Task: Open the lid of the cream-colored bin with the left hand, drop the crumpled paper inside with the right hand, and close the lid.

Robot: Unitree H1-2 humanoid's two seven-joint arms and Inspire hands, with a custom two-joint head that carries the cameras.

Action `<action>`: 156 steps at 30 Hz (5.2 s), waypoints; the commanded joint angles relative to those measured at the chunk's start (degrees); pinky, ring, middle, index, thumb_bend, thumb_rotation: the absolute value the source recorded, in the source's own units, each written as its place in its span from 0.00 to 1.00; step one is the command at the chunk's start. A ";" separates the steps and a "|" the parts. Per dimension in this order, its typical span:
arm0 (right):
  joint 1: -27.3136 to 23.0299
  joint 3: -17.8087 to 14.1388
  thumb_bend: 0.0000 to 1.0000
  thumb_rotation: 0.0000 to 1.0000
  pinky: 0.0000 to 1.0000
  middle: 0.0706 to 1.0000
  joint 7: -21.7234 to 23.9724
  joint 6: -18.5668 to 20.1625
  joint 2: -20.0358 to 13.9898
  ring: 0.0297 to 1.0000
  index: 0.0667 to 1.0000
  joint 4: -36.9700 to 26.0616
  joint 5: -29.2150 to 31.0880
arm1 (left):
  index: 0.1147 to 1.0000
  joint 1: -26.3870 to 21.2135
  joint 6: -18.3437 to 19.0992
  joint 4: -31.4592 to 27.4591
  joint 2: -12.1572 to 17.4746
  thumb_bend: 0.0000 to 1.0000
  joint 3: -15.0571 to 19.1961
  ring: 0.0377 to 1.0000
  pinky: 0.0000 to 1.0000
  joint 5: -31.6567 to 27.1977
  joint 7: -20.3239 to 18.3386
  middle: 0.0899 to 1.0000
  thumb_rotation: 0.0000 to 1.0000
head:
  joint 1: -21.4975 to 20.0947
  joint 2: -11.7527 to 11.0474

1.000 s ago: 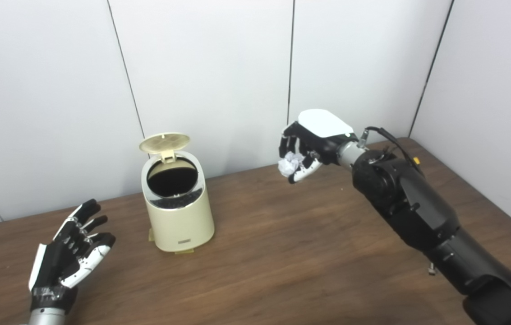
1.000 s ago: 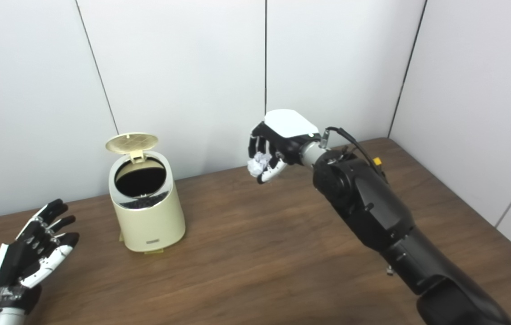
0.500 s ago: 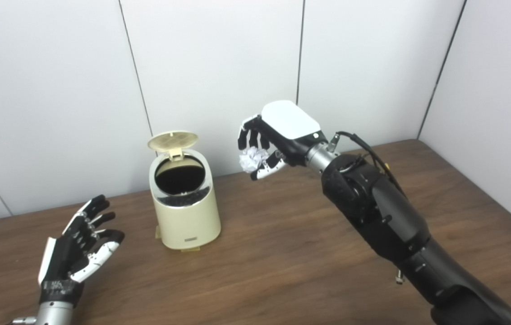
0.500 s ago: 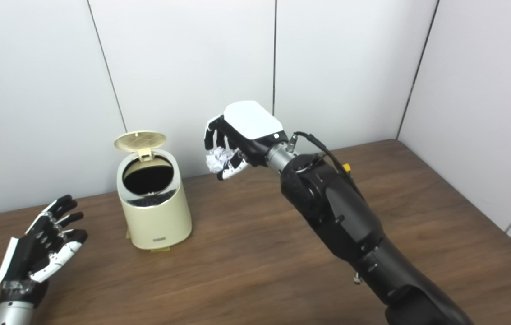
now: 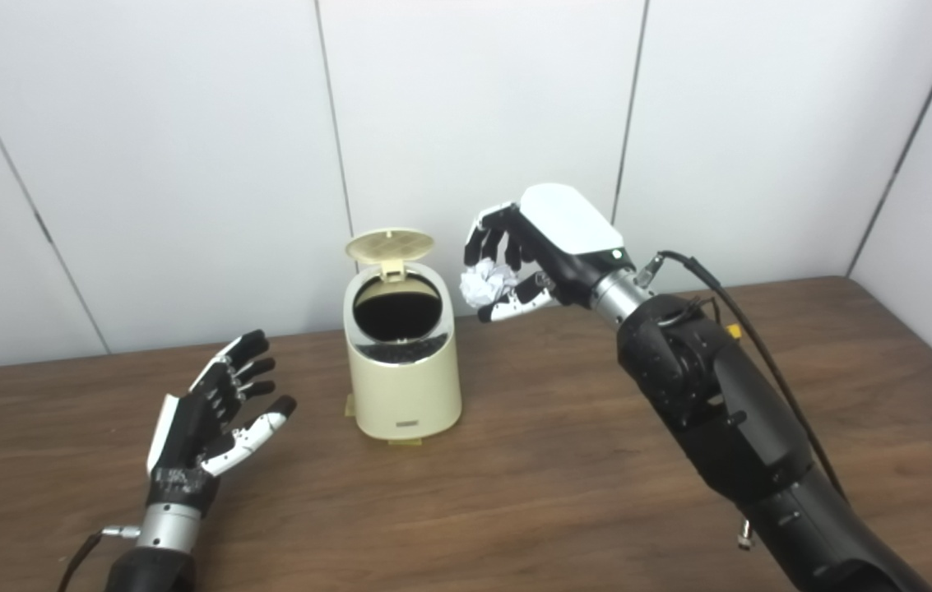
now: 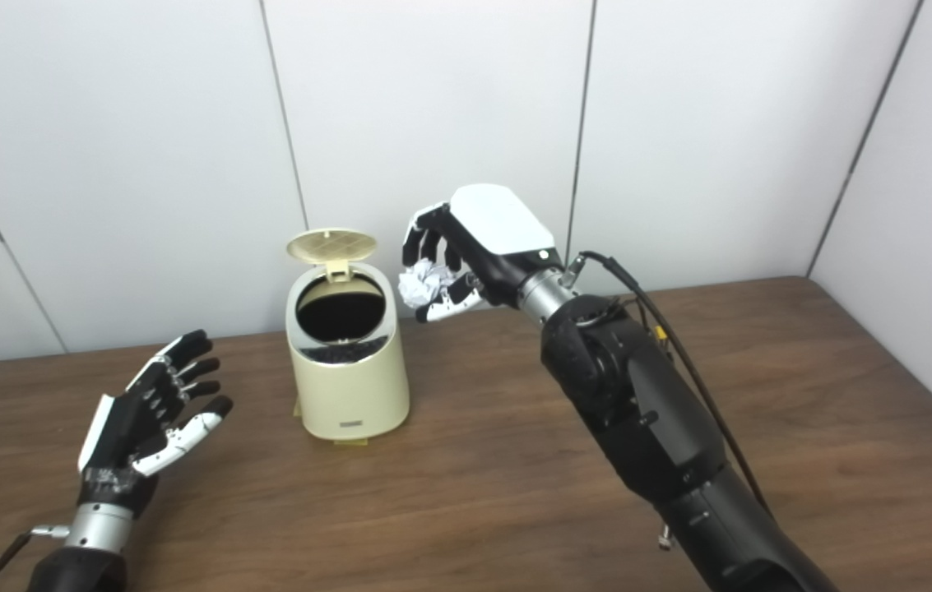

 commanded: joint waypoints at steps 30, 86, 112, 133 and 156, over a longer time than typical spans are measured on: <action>-7.56 2.71 0.52 0.00 0.33 0.44 -13.85 -10.87 4.05 0.36 0.49 14.10 -0.29 | 0.88 3.51 -1.97 2.96 -2.89 0.62 -3.07 0.81 0.76 2.69 1.34 0.85 0.11 | 1.85 -0.19; -8.38 6.42 0.52 0.00 0.34 0.45 -15.32 -12.37 7.05 0.36 0.49 17.96 -1.78 | 0.87 2.69 -2.46 3.99 -4.15 0.63 -3.23 0.81 0.77 3.58 2.23 0.85 0.13 | 3.71 -0.27; -7.99 10.52 0.52 0.08 0.44 0.59 -16.69 -8.65 6.55 0.57 0.46 18.54 -9.79 | 0.87 3.23 -2.18 3.27 -3.96 0.62 -3.13 0.81 0.76 2.74 1.48 0.85 0.10 | 3.62 -0.11; -7.26 11.58 0.91 0.10 0.51 0.80 -16.16 -9.16 4.90 0.65 0.84 15.56 -13.05 | 0.84 2.92 -2.64 4.04 -3.53 0.64 -3.58 0.81 0.73 3.76 1.52 0.85 0.16 | 3.21 0.18; 0.84 0.20 0.55 0.00 0.41 0.45 -24.56 -17.67 1.20 0.50 0.61 1.00 -5.43 | 0.84 3.16 -2.50 3.46 -3.76 0.63 -3.36 0.81 0.75 3.27 1.45 0.84 0.15 | 3.73 0.63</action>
